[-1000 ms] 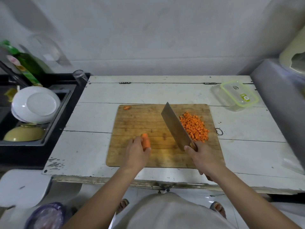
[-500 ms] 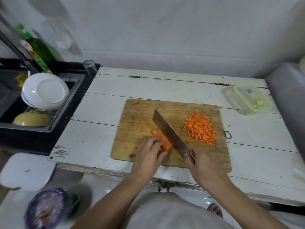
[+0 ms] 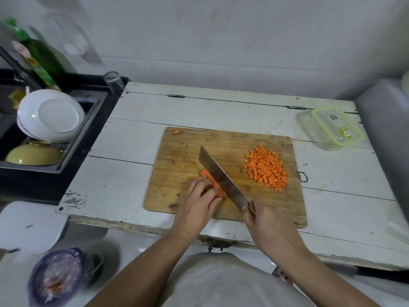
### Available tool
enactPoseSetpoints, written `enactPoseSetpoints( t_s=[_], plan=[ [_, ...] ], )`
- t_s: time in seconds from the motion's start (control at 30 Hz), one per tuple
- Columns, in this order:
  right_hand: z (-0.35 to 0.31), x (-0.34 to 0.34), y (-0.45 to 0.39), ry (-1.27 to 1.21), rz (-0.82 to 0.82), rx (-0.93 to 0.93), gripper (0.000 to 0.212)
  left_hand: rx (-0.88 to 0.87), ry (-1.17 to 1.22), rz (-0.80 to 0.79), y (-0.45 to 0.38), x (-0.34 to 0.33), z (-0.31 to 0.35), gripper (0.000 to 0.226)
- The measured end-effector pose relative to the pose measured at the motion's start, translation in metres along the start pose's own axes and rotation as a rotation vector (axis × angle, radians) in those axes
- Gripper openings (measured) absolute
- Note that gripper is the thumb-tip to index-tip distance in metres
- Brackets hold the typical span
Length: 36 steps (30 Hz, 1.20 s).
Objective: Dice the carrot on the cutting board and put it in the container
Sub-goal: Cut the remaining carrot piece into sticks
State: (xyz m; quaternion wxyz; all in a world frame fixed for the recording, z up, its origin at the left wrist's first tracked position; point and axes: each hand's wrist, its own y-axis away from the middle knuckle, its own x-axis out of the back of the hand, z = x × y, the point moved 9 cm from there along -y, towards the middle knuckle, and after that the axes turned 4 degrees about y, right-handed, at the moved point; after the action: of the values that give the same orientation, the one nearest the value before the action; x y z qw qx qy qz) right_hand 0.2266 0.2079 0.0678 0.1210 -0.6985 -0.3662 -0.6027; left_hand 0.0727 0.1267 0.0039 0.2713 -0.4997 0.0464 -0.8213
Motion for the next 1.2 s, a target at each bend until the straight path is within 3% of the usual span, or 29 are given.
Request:
enactPoseSetpoints(
  t_s=[0.27,0.47,0.93,1.2],
  plan=[
    [0.002,-0.001,-0.004,0.001,-0.002,0.019,0.028,-0.027,-0.076,-0.044,-0.001,0.001,0.004,0.016],
    [0.018,-0.002,0.001,-0.160,0.023,-0.075,0.027,-0.029,-0.148,-0.060,-0.001,0.003,0.007,0.014],
    [0.005,-0.006,-0.001,-0.080,-0.041,-0.002,0.029,-0.034,-0.094,-0.082,-0.001,-0.006,0.003,0.023],
    [0.017,-0.005,-0.011,-0.093,-0.119,-0.029,0.029,-0.163,-0.245,-0.105,-0.004,-0.003,0.008,0.014]
  ],
)
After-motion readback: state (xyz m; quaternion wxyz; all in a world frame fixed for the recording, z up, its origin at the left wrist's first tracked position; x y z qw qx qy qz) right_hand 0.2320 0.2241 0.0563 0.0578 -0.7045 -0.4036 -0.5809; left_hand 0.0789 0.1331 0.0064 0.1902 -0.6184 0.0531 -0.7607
